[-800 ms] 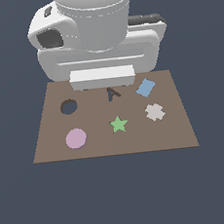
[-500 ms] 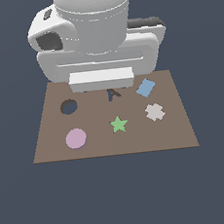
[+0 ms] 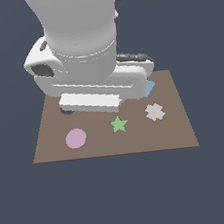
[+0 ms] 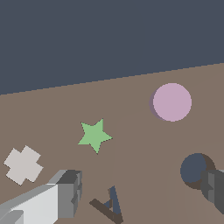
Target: Insert a designated object into the corresponding slot on a board.
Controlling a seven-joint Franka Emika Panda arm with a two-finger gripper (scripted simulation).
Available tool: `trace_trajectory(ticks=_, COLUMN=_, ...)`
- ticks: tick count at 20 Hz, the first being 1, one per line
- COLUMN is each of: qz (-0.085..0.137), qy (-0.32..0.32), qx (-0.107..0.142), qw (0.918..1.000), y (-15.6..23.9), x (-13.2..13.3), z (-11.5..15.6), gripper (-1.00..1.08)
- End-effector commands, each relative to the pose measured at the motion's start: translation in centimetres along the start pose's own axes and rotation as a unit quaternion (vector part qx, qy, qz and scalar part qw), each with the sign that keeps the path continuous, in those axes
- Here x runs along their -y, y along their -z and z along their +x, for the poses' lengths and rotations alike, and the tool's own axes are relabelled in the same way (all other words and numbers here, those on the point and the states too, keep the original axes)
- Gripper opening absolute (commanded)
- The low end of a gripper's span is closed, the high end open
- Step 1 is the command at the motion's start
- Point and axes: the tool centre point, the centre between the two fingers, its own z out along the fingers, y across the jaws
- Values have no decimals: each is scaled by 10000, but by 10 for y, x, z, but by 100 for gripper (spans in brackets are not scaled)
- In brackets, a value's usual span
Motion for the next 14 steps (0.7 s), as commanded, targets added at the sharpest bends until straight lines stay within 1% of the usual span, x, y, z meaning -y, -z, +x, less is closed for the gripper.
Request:
trace_trajectory(ticks=1, qz=-4, qy=-320, qx=21, qw=9995, y=-13, x=-8, z=10, gripper=100)
trace_trajectory(ticks=5, qz=-4, qy=-953, qx=58, qw=9954, y=-38, x=-24, z=28, gripper=100)
trace_trajectory(ticks=9, qz=-1, qy=-1541, qx=93, qw=9880, y=-61, x=-42, z=43, gripper=100)
trace_trajectory(ticks=14, qz=5, qy=-2080, qx=126, qw=9781, y=-82, x=-59, z=55, gripper=100)
